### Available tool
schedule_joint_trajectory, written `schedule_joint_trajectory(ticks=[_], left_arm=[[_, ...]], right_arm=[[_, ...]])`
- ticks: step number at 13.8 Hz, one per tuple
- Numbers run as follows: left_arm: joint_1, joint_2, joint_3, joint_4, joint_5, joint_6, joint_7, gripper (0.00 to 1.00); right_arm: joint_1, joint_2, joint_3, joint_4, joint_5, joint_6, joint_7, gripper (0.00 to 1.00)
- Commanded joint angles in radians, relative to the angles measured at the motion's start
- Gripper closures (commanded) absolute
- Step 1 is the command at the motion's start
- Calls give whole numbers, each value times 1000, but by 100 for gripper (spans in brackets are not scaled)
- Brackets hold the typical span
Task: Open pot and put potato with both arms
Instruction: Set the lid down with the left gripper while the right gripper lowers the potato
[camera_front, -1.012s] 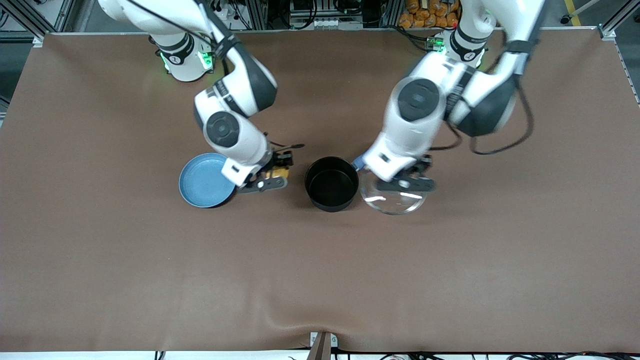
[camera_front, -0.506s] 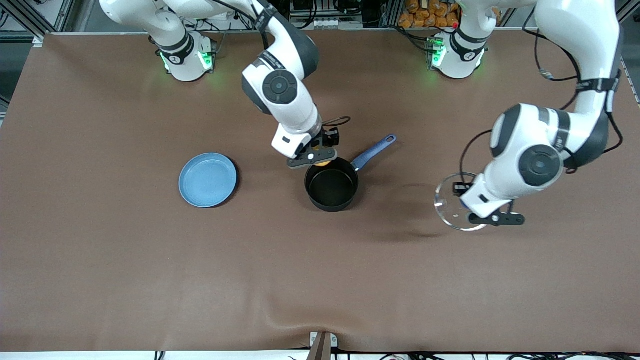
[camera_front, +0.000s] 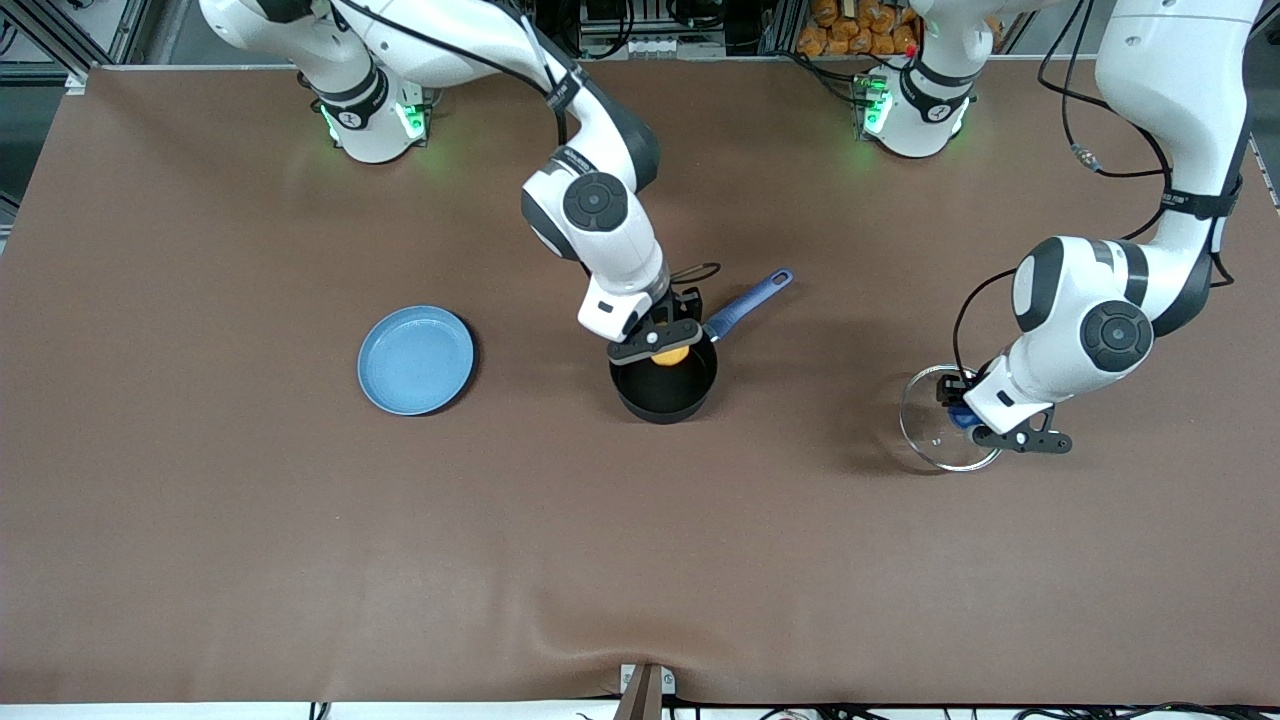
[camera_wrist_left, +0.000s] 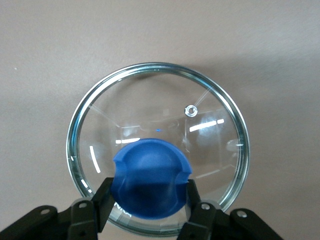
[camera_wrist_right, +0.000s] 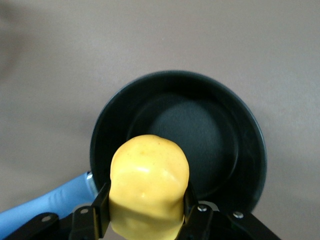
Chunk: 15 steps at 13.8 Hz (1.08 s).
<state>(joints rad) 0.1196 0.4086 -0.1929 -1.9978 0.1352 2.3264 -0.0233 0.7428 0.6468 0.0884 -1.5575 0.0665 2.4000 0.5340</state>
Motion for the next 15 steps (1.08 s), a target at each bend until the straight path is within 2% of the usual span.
schedule_joint_trajectory(ticks=[1,2,3,4,5,8,9,10,11,13,14,15], left_arm=[[31,10,-11,-24,-14,54,58,100],[31,16,-11,-24,-14,62,66,100],[31,24,-11,-24,-14,63,66,90],[28,24,-11,-22,-14,64,66,50],[28,22,-11,-22,-15,62,66,1],[20,-66,-17,-13,-14,6,69,0],[21,-108,-51,11,-15,-71,69,0],[26,-147,-83,54,-16,-161,69,0],[26,-175,-92,109,-16,-250,69,0],[26,-186,-120,273,-14,-442,72,0],[23,-185,-123,363,-14,-534,80,0],[20,-182,-125,437,-15,-592,83,0]], right_arm=[[20,63,-16,60,-42,4,26,99],[23,80,-16,60,-42,17,26,99],[32,99,-16,59,-42,30,29,99],[38,115,-16,59,-40,47,34,99],[41,131,-16,60,-40,68,44,99],[50,159,-16,62,-42,90,49,97],[50,159,-16,62,-40,88,49,91],[47,159,-15,65,-39,85,47,68],[44,159,-15,76,-39,82,46,55],[41,156,-15,96,-34,76,46,5],[37,151,-15,99,-36,74,41,0],[32,145,-15,111,-39,73,40,0]])
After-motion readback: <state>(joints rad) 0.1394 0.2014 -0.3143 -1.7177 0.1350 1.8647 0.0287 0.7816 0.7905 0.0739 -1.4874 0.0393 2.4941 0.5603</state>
